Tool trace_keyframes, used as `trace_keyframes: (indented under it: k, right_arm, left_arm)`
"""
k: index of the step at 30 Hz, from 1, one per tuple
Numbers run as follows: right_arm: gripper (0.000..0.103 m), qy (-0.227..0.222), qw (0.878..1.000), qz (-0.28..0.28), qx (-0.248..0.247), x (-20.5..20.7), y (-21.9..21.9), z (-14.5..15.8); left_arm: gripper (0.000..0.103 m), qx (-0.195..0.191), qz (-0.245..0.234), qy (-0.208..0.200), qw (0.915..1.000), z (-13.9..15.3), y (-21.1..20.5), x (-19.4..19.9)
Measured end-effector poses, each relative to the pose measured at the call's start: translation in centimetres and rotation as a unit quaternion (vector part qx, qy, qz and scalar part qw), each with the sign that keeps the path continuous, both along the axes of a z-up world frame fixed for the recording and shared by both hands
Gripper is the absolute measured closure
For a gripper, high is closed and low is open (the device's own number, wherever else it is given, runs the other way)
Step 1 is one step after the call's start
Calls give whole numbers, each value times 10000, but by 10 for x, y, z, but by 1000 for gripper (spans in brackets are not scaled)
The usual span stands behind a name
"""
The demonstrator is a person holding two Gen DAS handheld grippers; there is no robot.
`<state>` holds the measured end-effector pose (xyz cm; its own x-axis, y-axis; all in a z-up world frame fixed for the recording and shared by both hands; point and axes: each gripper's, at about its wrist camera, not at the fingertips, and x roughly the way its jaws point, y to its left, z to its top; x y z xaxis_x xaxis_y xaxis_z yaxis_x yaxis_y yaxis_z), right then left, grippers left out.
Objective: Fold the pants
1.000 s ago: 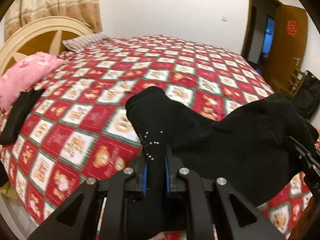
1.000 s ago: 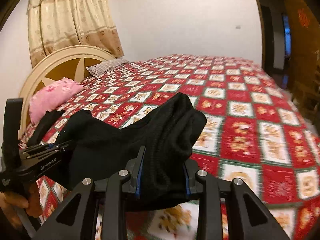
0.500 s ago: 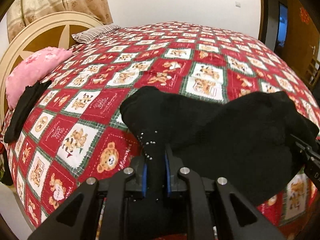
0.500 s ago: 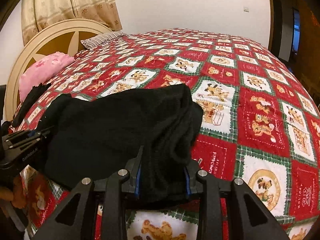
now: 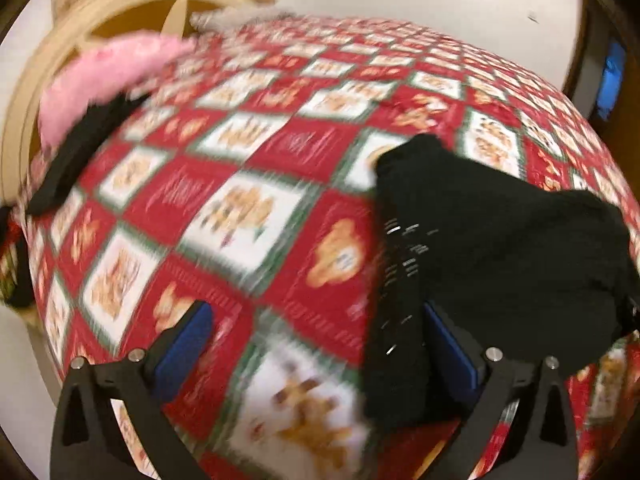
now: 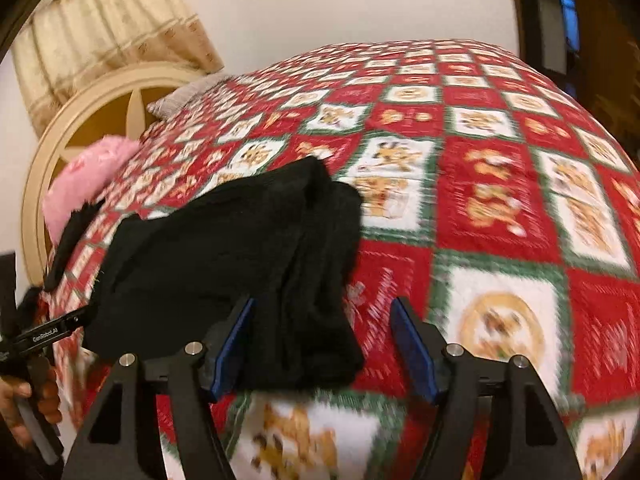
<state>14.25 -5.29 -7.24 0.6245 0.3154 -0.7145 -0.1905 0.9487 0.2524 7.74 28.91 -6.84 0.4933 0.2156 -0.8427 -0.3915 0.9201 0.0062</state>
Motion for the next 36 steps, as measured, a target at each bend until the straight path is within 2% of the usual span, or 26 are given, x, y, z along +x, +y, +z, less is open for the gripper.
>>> trace_keyframes:
  k: [1, 2, 5, 11, 17, 21, 26, 36]
  right_arm:
    - [34, -125, 9998, -168, -25, -10, -2, 7]
    - [34, -274, 9992, -278, -62, -22, -2, 16]
    - [33, -481, 9983, -270, -208, -47, 11, 35]
    - [33, -701, 9962, -57, -514, -92, 51, 69]
    - [33, -989, 9935, -159, -532, -128, 54, 92]
    - [33, -1148, 9918, -330, -458, -140, 47, 106]
    - [33, -1221, 9911, -438, -305, -146, 39, 113]
    - [33, -1325, 9895, -487, -320, -153, 39, 118]
  left_arm:
    - [0, -181, 104, -34, 9998, 3, 8, -7]
    - [0, -200, 186, -40, 9996, 5, 9, -12]
    - [0, 267, 495, -152, 9983, 19, 7, -25]
    - [0, 852, 28, -611, 9945, 51, -29, -41]
    - [0, 839, -278, -906, 9920, 74, -52, -54]
    - [0, 812, -472, -1089, 9896, 87, -67, -65]
    - [0, 1040, -520, -1257, 9852, 98, -81, -74]
    - [0, 1140, -584, -1129, 9853, 97, -96, -83]
